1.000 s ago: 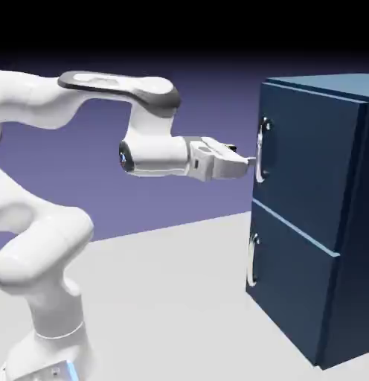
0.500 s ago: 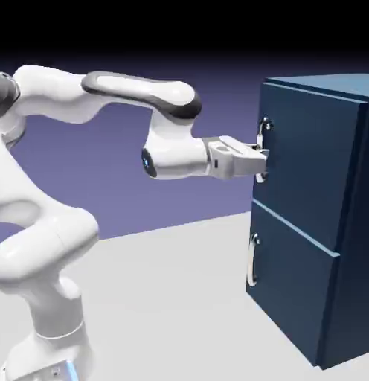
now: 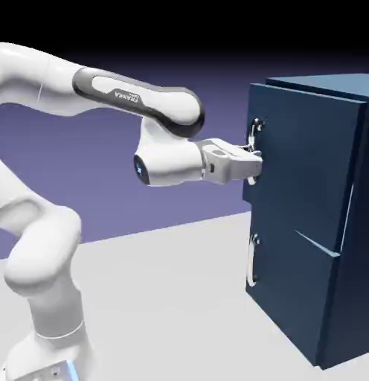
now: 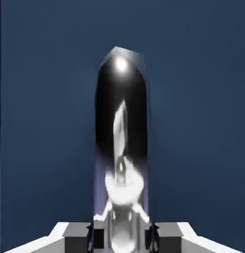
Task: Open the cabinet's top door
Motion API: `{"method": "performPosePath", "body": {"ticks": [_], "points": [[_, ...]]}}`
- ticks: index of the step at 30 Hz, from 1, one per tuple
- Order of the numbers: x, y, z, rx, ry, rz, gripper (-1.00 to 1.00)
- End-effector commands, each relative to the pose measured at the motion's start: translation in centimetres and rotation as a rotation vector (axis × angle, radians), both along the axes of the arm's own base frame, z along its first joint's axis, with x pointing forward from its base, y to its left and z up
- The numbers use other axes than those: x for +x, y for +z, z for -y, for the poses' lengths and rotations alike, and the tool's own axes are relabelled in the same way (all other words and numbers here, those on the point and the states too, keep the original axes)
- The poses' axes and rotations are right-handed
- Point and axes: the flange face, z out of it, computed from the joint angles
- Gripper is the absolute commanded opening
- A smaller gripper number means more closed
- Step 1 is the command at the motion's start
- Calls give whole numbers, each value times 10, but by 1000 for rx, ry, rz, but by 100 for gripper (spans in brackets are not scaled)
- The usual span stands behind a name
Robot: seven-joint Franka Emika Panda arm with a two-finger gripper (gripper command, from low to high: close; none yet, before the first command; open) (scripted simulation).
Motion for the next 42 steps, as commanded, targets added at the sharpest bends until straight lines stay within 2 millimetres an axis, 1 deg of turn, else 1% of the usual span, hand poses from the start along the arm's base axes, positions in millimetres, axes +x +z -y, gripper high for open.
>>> {"method": "performPosePath", "body": {"ticks": [1, 4, 16, 31, 37, 42], "points": [[-2, 0, 1, 6, 3, -1, -100], [-11, 0, 7, 6, 42, -1, -100], [-55, 0, 48, 6, 248, -2, -100], [-93, 0, 99, 6, 468, -3, -100], [-106, 0, 127, 6, 572, -3, -100], [-118, 0, 158, 5, 688, -3, -100]]}}
